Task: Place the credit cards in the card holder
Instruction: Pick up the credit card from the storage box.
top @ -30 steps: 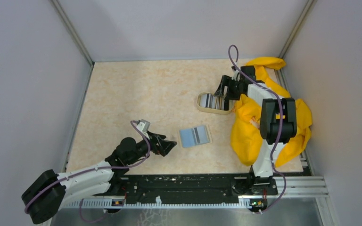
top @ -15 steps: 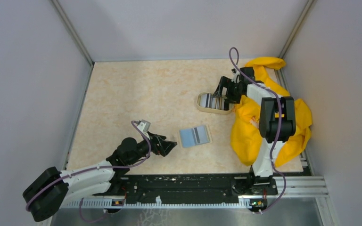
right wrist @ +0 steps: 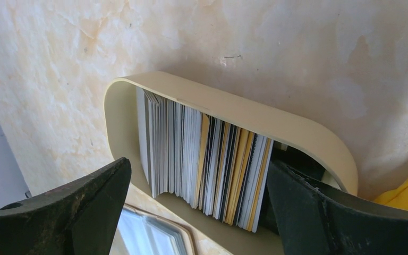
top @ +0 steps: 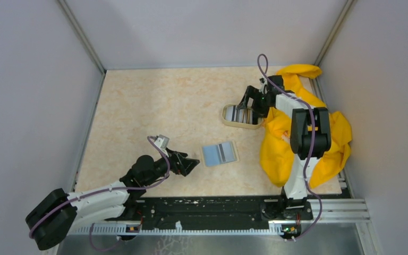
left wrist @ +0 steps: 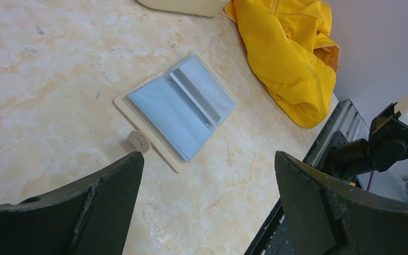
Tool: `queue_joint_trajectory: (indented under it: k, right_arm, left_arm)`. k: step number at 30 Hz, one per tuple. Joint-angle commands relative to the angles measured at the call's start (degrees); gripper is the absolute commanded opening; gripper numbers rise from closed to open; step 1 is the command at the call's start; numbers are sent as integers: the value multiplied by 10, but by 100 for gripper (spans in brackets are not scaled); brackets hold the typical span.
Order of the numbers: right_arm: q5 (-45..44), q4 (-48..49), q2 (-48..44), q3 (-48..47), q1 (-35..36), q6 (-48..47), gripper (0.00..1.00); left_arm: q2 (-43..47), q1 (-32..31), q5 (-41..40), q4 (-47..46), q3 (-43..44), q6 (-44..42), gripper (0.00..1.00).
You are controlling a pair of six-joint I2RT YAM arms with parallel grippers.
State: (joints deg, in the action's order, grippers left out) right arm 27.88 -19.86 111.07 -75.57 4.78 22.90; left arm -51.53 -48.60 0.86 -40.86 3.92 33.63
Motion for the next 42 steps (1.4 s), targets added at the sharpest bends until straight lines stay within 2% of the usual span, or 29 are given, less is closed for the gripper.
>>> queue_joint_trajectory:
  k: [1,14,18,22,24,31,42]
  right_arm:
    - [-11,-9,17,-20,8,27,96]
    - [133,61,-18,15,-8,27,91]
    - [166,76,-18,27,-15,28,87]
    - [231,96,1,32,-21,23,75]
    - [257,101,8,35,-23,15,75]
    - [211,63,28,24,-23,-12,82]
    - [266,97,28,33,-28,13,79]
  left_arm:
    - [6,2,-3,-18,-3,2,99]
    - [10,2,-3,-10,-1,3,99]
    - [9,2,-3,-11,-1,4,99]
    - [6,2,-3,-14,-3,7,99]
    - [5,2,-3,-16,-4,9,99]
    - [0,1,-3,-22,-5,11,99]
    - [-9,2,1,-26,-3,16,99]
